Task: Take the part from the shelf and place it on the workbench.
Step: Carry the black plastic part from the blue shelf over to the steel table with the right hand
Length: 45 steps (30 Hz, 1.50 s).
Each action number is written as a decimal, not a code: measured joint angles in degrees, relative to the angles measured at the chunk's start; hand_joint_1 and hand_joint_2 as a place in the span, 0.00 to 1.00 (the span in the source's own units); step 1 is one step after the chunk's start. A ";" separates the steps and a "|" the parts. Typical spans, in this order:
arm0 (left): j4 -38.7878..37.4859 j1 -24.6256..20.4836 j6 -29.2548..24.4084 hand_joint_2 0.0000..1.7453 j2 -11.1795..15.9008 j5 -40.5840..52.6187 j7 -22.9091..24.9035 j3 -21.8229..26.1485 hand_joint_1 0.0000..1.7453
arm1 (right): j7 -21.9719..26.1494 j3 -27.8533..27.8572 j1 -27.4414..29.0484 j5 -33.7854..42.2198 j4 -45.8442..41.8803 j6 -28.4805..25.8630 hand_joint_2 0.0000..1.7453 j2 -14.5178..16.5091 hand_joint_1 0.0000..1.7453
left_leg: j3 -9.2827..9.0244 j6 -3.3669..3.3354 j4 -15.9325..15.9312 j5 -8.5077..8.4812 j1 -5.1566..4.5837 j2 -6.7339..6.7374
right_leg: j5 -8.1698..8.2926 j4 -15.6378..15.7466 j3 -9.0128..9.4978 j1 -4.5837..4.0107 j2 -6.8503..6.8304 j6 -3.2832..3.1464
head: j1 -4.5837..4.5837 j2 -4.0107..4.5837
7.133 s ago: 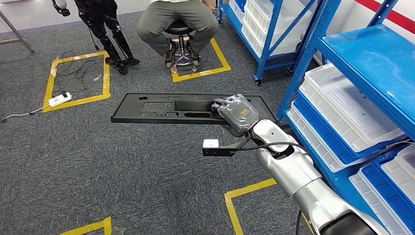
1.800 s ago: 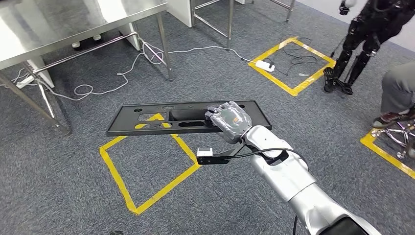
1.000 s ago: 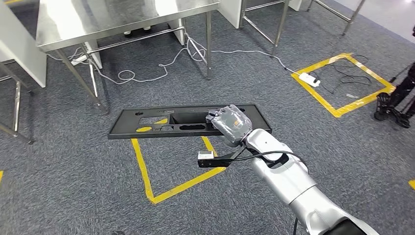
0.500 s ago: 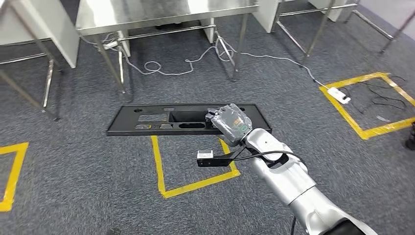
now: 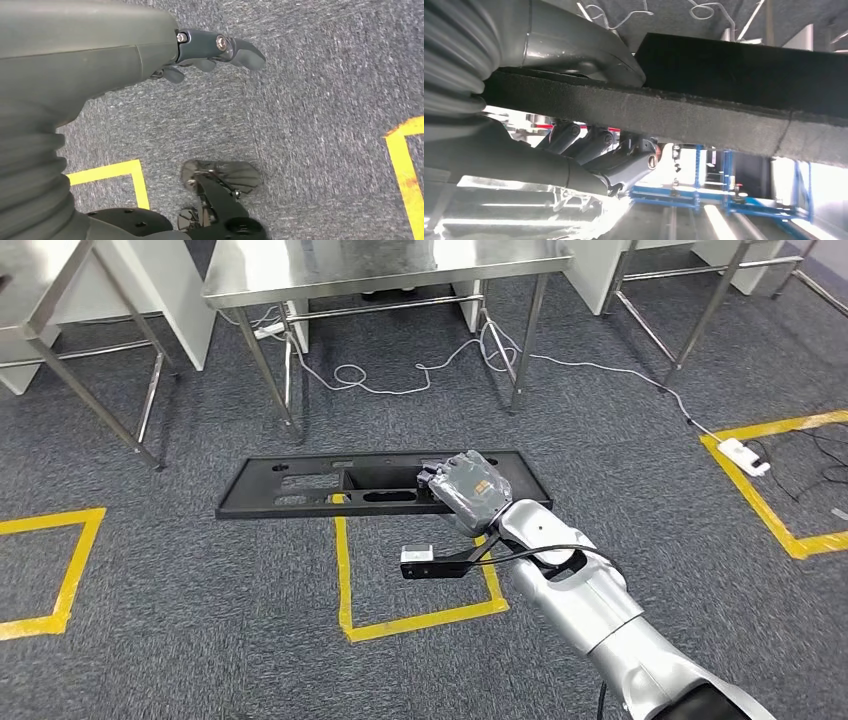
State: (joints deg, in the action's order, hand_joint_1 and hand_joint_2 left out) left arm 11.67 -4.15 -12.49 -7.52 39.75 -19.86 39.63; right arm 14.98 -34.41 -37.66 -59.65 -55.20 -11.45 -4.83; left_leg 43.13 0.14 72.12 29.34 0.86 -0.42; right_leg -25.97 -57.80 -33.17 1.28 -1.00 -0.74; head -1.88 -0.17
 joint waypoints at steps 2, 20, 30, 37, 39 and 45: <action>-0.01 0.01 0.04 1.00 -0.01 0.01 0.10 0.07 0.00 | 0.03 -0.05 0.10 -0.01 0.01 0.06 1.00 -0.01 0.98 | 1.79 -0.20 2.94 0.09 0.04 0.38 | -0.24 -0.01 0.21 -0.38 -1.04 -0.28 | -0.03 0.00; 0.03 -0.51 1.69 1.00 -0.04 0.10 0.36 0.34 0.00 | 0.40 0.28 0.97 1.13 0.01 -0.32 1.00 -1.18 0.98 | -7.43 -3.01 -14.96 -7.12 -0.66 -0.93 | -2.23 -6.63 -4.51 0.07 0.74 3.09 | 0.49 0.00; 0.03 -0.35 1.50 1.00 0.05 0.25 0.29 0.36 0.00 | 0.40 0.26 0.81 1.11 -0.02 -0.34 1.00 -1.03 0.98 | -1.83 0.31 -2.20 -0.36 0.01 0.08 | 0.24 0.30 0.04 0.34 0.92 0.38 | 0.08 0.00; 0.03 -0.39 1.32 1.00 0.15 0.42 0.31 0.37 0.00 | 0.39 0.24 0.92 1.04 -0.02 -0.33 1.00 -1.03 0.98 | -5.72 -1.08 -12.34 -7.19 -0.17 0.29 | -0.80 0.44 1.35 -0.31 0.98 0.48 | 0.13 0.00; 0.03 -0.43 1.28 1.00 0.20 0.46 0.34 0.37 0.00 | 0.37 0.22 0.82 1.03 -0.02 -0.33 1.00 -1.03 0.98 | -6.31 -1.59 -13.48 -6.84 -0.61 0.25 | -0.99 0.69 1.40 -0.46 0.93 1.00 | 0.17 0.00; 0.03 -0.48 1.26 1.00 0.05 0.47 0.36 0.37 0.00 | 0.40 0.27 0.63 1.03 -0.32 -0.33 1.00 -1.13 0.98 | -8.22 -3.20 -16.01 -7.33 -0.43 0.04 | -5.19 -9.41 -4.20 -0.64 0.95 1.18 | 0.59 0.00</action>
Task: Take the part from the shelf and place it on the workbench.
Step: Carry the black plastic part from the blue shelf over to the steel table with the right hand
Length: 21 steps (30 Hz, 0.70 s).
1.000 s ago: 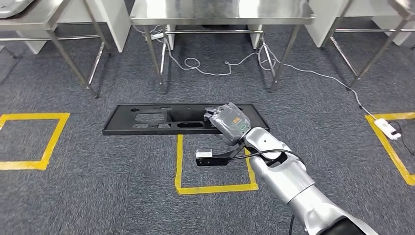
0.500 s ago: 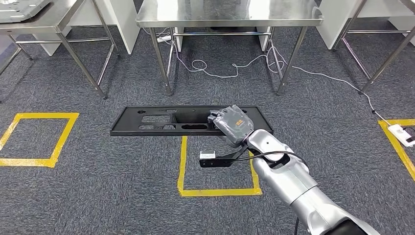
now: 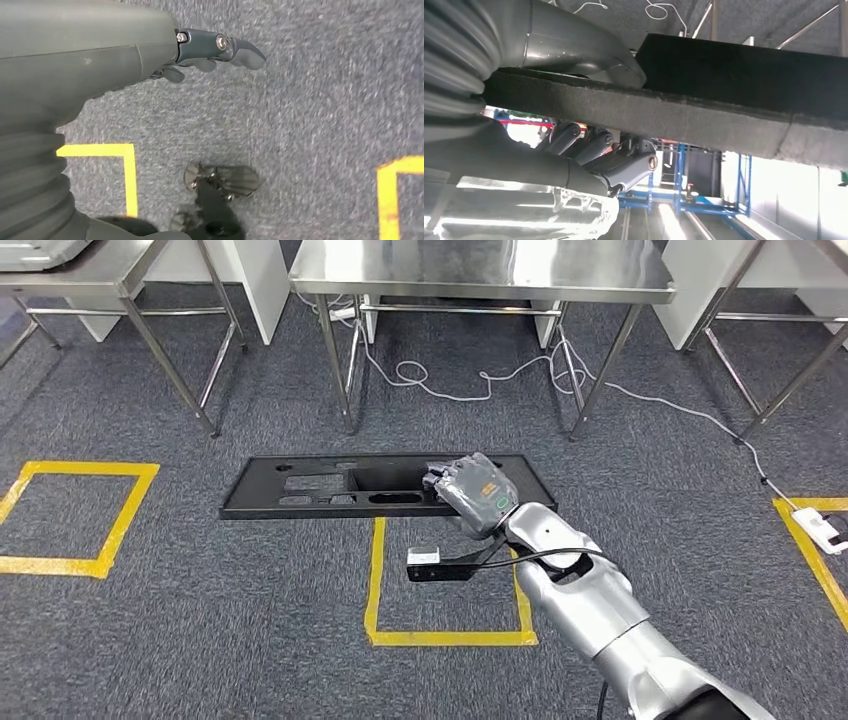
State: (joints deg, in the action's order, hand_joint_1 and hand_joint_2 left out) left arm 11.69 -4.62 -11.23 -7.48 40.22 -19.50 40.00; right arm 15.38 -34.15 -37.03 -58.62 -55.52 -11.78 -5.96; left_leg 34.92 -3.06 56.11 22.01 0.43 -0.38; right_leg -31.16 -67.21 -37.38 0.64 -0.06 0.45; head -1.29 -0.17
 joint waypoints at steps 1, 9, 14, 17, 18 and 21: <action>0.00 -0.03 0.00 1.00 -0.01 0.00 0.00 0.00 0.00 | -0.01 -0.01 0.14 0.01 0.02 0.01 1.00 -0.04 0.98 | -0.03 -0.07 0.01 0.11 -0.07 -0.12 | -0.89 -3.43 -2.18 0.04 0.00 0.01 | 0.04 0.00; 0.00 0.01 0.17 1.00 -0.17 -0.01 0.04 0.01 0.00 | 0.00 -0.04 0.21 -0.08 0.05 0.03 1.00 -0.28 0.98 | -0.37 1.57 1.02 1.72 -0.58 -0.96 | 6.97 10.49 2.72 0.20 0.15 0.87 | 0.12 0.00; 0.07 0.05 0.28 1.00 0.03 -0.02 0.00 0.10 0.00 | 0.01 -0.06 -0.02 -0.26 0.04 0.08 1.00 0.00 0.98 | 0.37 2.79 3.67 3.63 -0.14 -0.43 | 6.79 10.72 3.50 0.83 0.23 -0.81 | -0.15 0.00; 0.07 0.05 0.28 1.00 0.01 -0.02 -0.01 0.12 0.00 | 0.01 -0.07 -0.03 -0.26 0.05 0.09 1.00 0.09 0.98 | 1.14 3.03 5.48 4.63 -0.05 -0.25 | 6.66 10.72 3.68 0.82 0.21 -1.01 | -0.27 0.00; 0.07 0.05 0.28 1.00 0.00 -0.02 -0.02 0.14 0.00 | 0.01 -0.08 -0.05 -0.27 0.07 0.09 1.00 0.14 0.98 | 2.63 3.24 8.43 5.94 0.06 -0.13 | 6.56 10.72 3.83 0.76 0.21 -1.14 | -0.28 0.00; 0.07 0.11 0.33 1.00 0.08 -0.09 -0.11 0.27 0.00 | 0.04 -0.15 -0.17 -0.35 0.37 0.19 1.00 0.51 0.98 | 4.95 2.84 10.38 4.33 0.19 0.17 | 5.57 10.76 5.18 0.31 0.32 -1.49 | -0.23 0.00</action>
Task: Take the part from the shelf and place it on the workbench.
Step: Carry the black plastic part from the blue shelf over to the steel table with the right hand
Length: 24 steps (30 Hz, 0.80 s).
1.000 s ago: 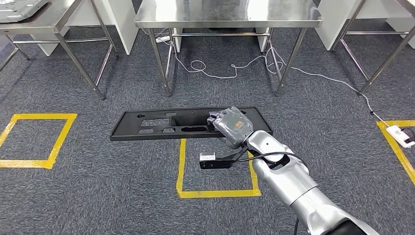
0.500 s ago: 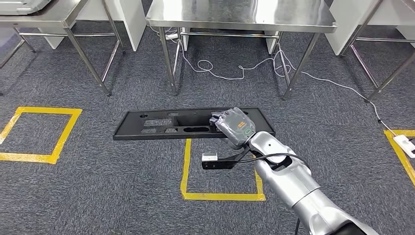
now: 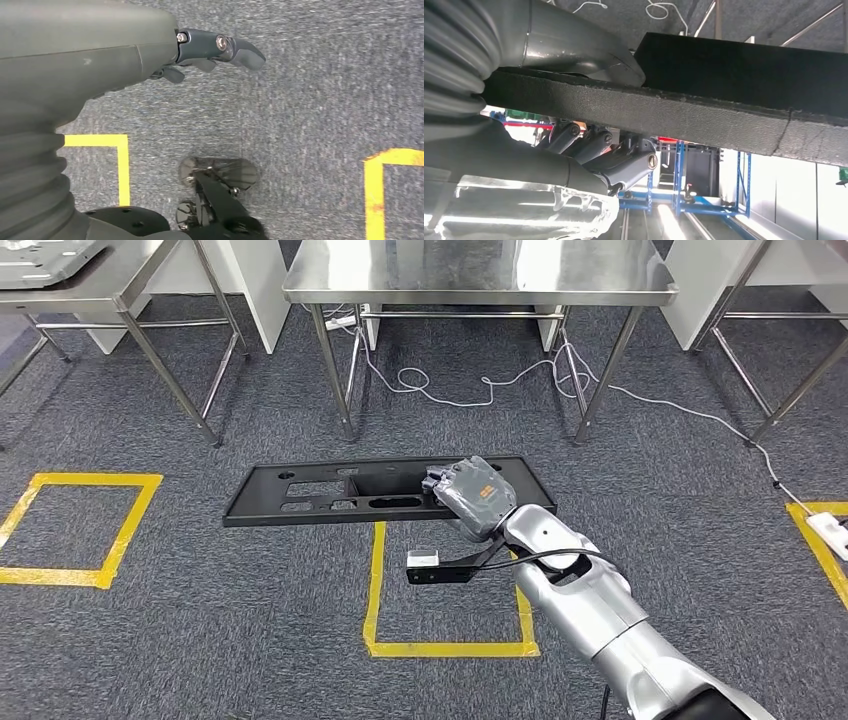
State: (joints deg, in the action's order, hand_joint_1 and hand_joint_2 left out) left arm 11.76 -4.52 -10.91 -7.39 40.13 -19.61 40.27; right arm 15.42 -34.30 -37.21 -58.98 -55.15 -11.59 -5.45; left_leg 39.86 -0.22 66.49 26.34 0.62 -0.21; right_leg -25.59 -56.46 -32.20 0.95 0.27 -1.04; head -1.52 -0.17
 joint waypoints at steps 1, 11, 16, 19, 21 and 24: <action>0.00 0.00 0.03 1.00 0.08 -0.04 -0.05 0.09 0.00 | 0.02 -0.02 -0.13 -0.03 0.13 0.03 1.00 0.12 0.98 | -1.26 -0.59 -3.62 -2.27 -0.21 0.03 | -0.36 0.04 0.39 -0.23 0.06 0.10 | 0.03 0.00; 0.00 -0.16 0.61 1.00 0.09 0.03 -0.28 0.58 0.00 | 0.30 0.07 -0.45 0.03 0.92 -0.38 1.00 0.07 0.98 | -6.22 -3.26 -11.35 -3.69 -0.41 -0.27 | -6.23 -15.61 -8.58 -0.39 -0.05 1.27 | 0.29 0.00; 0.00 -0.05 0.60 1.00 -0.16 0.16 -0.36 0.61 0.00 | 0.38 0.06 0.00 0.03 1.36 -0.38 1.00 -0.26 0.98 | -7.80 -2.10 -10.67 -1.42 -0.54 -0.81 | 1.39 -3.36 -4.96 0.40 -0.32 3.73 | 0.45 0.00; 0.00 -0.08 0.47 1.00 -0.19 0.16 -0.44 0.66 0.00 | 0.37 0.02 0.03 0.02 1.37 -0.37 1.00 -0.14 0.98 | -8.20 -1.19 -10.01 0.19 -0.82 -0.72 | 2.24 0.36 -2.77 0.30 -0.33 2.32 | 0.29 0.00; 0.04 -0.10 0.39 1.00 -0.11 0.16 -0.49 0.69 0.00 | 0.38 0.02 0.04 0.01 1.33 -0.37 1.00 -0.09 0.98 | -8.36 -0.59 -9.32 0.88 -0.45 -0.48 | 1.69 0.32 -2.24 0.48 -0.14 1.27 | 0.22 0.00; 0.08 -0.11 0.22 1.00 -0.07 0.21 -0.61 0.78 0.00 | 0.37 0.03 -0.01 0.01 1.27 -0.35 1.00 0.00 0.98 | -4.64 0.49 -1.47 3.94 0.01 -0.06 | 0.44 0.38 -0.64 0.71 0.04 0.06 | -0.01 0.00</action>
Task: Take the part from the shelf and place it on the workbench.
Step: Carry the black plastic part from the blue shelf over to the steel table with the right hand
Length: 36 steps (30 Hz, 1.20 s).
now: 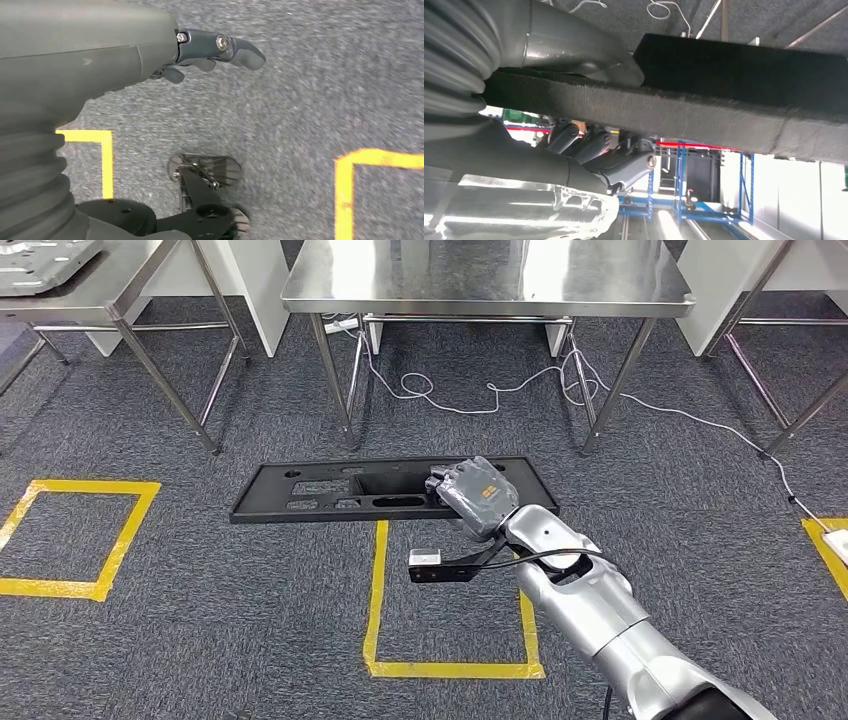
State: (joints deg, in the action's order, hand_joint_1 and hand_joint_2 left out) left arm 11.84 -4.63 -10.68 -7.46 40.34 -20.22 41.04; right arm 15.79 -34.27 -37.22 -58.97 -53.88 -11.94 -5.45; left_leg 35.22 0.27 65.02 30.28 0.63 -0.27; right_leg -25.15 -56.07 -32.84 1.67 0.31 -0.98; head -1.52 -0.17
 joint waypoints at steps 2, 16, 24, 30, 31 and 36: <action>-0.02 0.10 -0.07 1.00 -0.02 0.08 -0.06 0.03 0.00 | -0.01 -0.01 0.22 -0.01 0.00 0.04 1.00 0.04 0.98 | 5.26 0.43 7.70 1.95 0.18 0.04 | -1.16 -0.01 1.22 -0.10 0.07 -0.12 | -0.04 0.00; -0.11 0.53 -0.10 1.00 -0.10 0.62 -0.30 0.14 0.00 | -0.15 0.07 0.51 -0.08 -0.13 0.05 1.00 -0.11 0.98 | -1.52 -4.00 -10.60 -7.54 -0.72 -0.40 | -6.37 -11.45 -0.50 -1.10 0.25 2.78 | -0.15 0.00; -0.24 1.41 -0.08 1.00 -0.26 0.68 -0.29 0.15 0.00 | -0.09 -0.05 2.44 -0.24 0.57 0.14 1.00 -0.82 0.98 | -8.50 -2.66 -10.71 -0.75 -1.00 -1.32 | 2.65 -0.53 -6.39 -0.76 -0.87 4.58 | 0.23 0.00; -0.09 0.31 -0.25 1.00 -0.03 0.93 -0.23 0.16 0.00 | -0.38 0.09 1.37 -0.48 0.44 0.17 1.00 -0.72 0.98 | -4.58 -0.93 0.39 -0.46 -0.43 -0.18 | 2.31 0.83 -2.24 -0.40 -0.41 0.29 | -0.27 0.00; -0.10 0.31 -0.26 1.00 -0.05 0.95 -0.21 0.16 0.00 | -0.41 0.06 1.55 -0.49 0.50 0.16 1.00 -0.74 0.98 | -2.05 -0.42 4.11 0.65 -0.25 -0.01 | 1.56 0.86 -1.29 -0.40 -0.32 0.03 | -0.29 0.00; -0.17 0.46 -0.25 1.00 -0.07 1.05 -0.01 0.19 0.00 | -0.40 -0.09 2.42 -0.57 0.59 0.11 1.00 -0.58 0.98 | 4.87 -0.81 3.12 5.50 -0.18 0.06 | -2.54 1.00 4.01 -0.59 0.38 0.17 | -0.33 0.00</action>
State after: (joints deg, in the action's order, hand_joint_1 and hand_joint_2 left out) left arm 11.67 -4.17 -10.93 -7.54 41.39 -20.23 41.23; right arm 15.38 -34.36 -34.80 -59.54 -53.29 -11.82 -6.03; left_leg 40.09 -0.54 68.14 35.79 0.45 -0.21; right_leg -27.69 -55.07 -28.83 1.07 0.69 -0.81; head -1.86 -0.17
